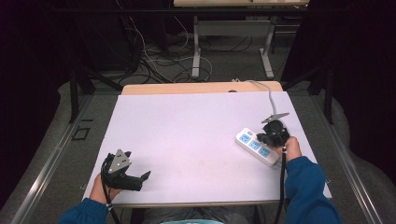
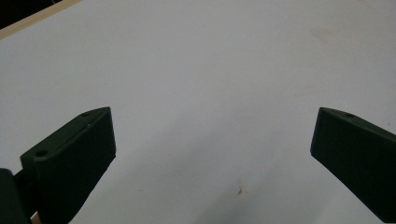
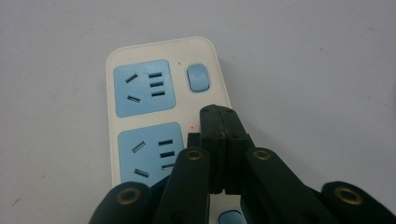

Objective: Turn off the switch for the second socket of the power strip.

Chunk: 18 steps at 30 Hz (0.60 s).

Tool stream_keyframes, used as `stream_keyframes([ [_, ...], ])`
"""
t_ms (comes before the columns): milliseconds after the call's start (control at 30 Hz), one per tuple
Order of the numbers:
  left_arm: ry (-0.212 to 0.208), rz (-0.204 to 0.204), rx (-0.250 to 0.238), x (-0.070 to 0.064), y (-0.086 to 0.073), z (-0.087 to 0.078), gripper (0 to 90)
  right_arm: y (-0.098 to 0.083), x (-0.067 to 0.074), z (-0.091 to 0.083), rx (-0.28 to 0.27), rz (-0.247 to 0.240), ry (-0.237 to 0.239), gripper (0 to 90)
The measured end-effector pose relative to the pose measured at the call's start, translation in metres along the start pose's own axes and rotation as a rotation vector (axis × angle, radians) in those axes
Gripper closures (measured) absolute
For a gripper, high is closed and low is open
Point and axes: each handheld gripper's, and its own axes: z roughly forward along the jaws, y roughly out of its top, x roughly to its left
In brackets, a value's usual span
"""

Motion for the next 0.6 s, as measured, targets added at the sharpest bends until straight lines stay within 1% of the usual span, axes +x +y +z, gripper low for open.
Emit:
stream_keyframes([
  [200, -0.001, 0.002, 0.001, 0.0, 0.0, -0.0001, 0.2, -0.0005, -0.0004, -0.0002, -0.001, -0.005, 0.001, 90.0],
  [433, -0.002, 0.004, 0.003, -0.0002, 0.0002, -0.0001, 0.2, -0.0022, -0.0022, -0.0003, -0.017, 0.01, 0.01, 90.0],
  [600, -0.003, 0.004, 0.001, -0.0002, 0.0002, 0.0003, 0.2, -0.0018, -0.0008, -0.0006, -0.014, -0.005, 0.008, 90.0],
])
